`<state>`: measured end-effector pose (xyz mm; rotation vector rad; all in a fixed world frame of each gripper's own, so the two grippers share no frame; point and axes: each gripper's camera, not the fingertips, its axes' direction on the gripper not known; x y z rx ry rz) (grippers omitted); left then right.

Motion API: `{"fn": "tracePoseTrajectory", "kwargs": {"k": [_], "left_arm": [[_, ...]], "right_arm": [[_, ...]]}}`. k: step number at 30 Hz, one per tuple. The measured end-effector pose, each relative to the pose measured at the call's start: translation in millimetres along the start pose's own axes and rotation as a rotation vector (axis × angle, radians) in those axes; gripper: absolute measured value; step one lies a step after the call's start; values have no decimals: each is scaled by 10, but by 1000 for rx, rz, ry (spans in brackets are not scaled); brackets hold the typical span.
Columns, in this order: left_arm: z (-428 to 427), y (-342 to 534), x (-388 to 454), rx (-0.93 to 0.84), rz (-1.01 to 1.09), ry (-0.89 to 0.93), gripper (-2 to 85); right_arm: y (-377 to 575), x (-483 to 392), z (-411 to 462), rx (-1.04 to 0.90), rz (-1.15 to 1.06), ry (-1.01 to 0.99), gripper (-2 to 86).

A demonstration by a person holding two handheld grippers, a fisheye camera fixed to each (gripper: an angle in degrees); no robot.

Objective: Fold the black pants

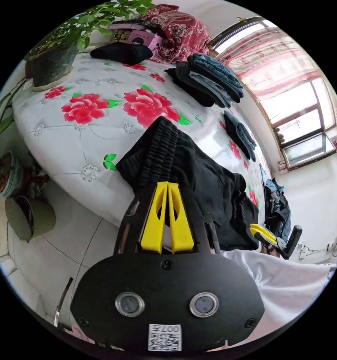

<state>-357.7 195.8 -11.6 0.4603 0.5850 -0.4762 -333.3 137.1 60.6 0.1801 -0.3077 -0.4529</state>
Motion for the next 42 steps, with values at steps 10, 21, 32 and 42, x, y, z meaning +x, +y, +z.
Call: {"fn": "tracePoseTrajectory", "kwargs": {"k": [10,21,32,42], "left_arm": [[-187,-37,26,51,109,-121,77],[254,-306,-3,-119,178,-148,66],[123,-409,-957,9,-89,-17,131],[316,-412,-1626,32,-257,170,173]], "right_arm": [[-205,-306,99,9,27,106,105],[-601,-517,846,-247,-150,337,79],[-347,-331,665,-262,-103,203,66],[197,203,-287,85,171,110,67]]}}
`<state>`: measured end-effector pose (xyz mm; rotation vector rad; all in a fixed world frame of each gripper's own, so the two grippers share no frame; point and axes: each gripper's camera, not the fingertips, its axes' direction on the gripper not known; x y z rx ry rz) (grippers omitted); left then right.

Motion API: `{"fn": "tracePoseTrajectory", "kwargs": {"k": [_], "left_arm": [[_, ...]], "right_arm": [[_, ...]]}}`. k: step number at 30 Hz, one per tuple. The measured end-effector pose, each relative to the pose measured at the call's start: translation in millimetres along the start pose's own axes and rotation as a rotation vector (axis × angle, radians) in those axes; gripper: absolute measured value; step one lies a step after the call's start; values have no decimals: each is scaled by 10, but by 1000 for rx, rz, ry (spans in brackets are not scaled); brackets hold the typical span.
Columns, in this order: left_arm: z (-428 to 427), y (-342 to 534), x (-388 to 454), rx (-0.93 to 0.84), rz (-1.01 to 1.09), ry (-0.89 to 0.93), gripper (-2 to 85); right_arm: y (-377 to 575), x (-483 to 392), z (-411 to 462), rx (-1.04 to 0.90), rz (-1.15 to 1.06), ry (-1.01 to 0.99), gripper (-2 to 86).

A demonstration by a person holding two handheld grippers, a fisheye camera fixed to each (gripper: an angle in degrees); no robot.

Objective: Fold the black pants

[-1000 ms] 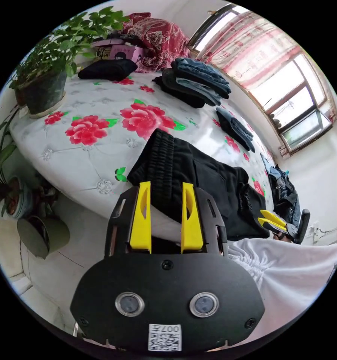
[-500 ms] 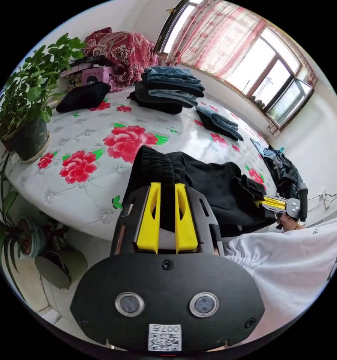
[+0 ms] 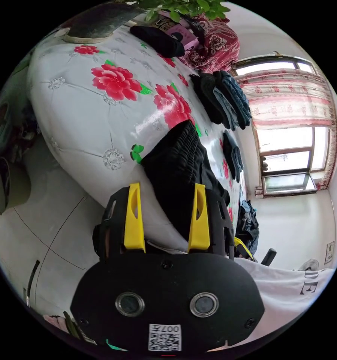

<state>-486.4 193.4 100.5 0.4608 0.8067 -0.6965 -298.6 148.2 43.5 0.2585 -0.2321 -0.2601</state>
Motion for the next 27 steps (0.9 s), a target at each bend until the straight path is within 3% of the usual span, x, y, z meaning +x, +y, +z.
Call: {"fn": "tracePoseTrajectory", "kwargs": {"k": [4,7,12,17,20,23,27], "left_arm": [[276,-333,22,-84,32,-7,138],[397,-562,26,-91,48,191,109],[462,-697,1214,-95,416,359,72],[970,3,3064,-310,963,610,67],[1627,800,3843,-514,1138,686,74],[2532,1514,4100,-762,1139,633,91],[2914,1665,3979,-810,1082,525,108]], "right_arm": [[190,352,-184,21,81,33,66],[374,634,-367,86,176,44,66],[763,1166,-725,175,298,84,69],[1261,1969,-1196,287,436,135,74],[1579,2501,-1434,361,542,135,79],[1903,3055,-1581,420,660,96,86],[2185,3702,-1581,418,751,-32,98]]}}
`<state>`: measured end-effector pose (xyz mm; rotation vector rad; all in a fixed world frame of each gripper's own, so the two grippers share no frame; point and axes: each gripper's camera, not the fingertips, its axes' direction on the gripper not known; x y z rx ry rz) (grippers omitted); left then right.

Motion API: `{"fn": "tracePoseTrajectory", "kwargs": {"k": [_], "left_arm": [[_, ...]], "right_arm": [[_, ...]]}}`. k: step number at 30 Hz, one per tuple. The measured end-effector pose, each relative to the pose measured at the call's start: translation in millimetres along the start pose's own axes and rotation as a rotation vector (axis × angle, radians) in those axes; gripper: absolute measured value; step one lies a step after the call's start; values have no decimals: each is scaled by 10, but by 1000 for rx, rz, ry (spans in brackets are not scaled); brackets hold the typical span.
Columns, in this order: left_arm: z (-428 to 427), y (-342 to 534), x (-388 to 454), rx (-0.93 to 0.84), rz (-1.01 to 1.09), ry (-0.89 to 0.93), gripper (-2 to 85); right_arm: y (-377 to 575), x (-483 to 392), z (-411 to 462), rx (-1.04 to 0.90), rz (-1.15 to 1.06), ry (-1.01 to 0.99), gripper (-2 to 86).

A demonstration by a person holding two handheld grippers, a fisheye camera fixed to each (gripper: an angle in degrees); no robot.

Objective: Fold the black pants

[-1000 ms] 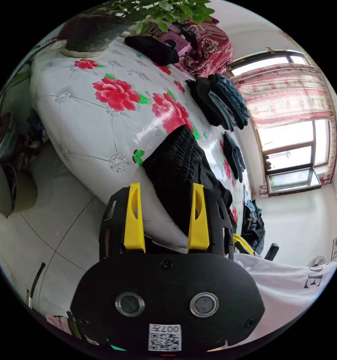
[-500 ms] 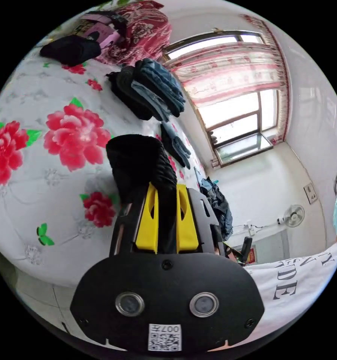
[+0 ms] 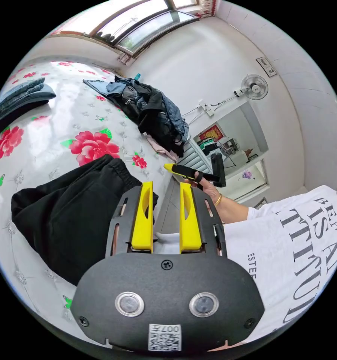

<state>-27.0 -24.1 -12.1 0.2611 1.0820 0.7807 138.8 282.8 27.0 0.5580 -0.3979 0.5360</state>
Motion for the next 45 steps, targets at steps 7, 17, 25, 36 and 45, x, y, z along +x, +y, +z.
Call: {"fn": "tracePoseTrajectory", "kwargs": {"k": [7,17,25,36,45], "left_arm": [[-583,794,-901,55,-473,-355,161],[27,750,-1535,-53,-615,-267,88],[-665,-692,-1681,168,-432,-141,47],[-1603,-2628,-2298,244,-407,-760,73],[3,-1093,-1977,-219,-421,-955,76]], "right_arm": [[-415,888,552,-268,55,-202,116],[-1053,1215,1421,-597,100,-433,72],[-2529,363,1261,-425,-98,-604,50],[-4458,-1043,1802,-78,-289,-386,76],[-3494,-187,1122,168,-336,479,119]]}}
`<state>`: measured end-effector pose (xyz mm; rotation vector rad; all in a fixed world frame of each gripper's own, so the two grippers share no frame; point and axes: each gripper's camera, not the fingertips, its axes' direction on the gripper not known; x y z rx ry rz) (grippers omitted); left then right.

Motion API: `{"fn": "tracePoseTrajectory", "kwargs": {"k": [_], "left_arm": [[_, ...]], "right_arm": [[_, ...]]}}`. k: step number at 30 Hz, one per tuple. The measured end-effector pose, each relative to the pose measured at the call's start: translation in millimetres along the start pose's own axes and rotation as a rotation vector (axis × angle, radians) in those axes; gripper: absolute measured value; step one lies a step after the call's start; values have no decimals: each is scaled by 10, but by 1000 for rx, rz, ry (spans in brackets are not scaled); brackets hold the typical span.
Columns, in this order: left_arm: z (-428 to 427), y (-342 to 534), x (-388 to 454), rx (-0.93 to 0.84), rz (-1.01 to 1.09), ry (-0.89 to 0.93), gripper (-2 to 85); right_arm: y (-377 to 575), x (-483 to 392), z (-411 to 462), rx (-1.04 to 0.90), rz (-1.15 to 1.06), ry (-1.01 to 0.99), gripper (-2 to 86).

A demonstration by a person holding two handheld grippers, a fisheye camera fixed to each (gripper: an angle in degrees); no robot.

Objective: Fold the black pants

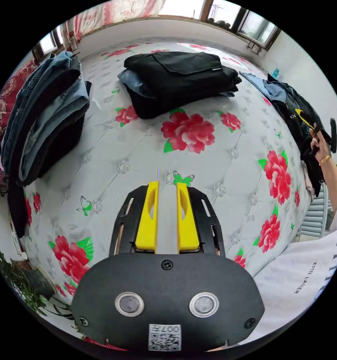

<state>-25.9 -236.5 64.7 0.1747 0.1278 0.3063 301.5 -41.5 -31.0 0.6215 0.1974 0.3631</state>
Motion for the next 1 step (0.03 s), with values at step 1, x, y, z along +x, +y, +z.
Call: {"fn": "tracePoseTrajectory", "kwargs": {"k": [1], "left_arm": [[28,207,127,-25,-8,-41,74]], "right_arm": [[87,217,-220,54,37,188,126]]}}
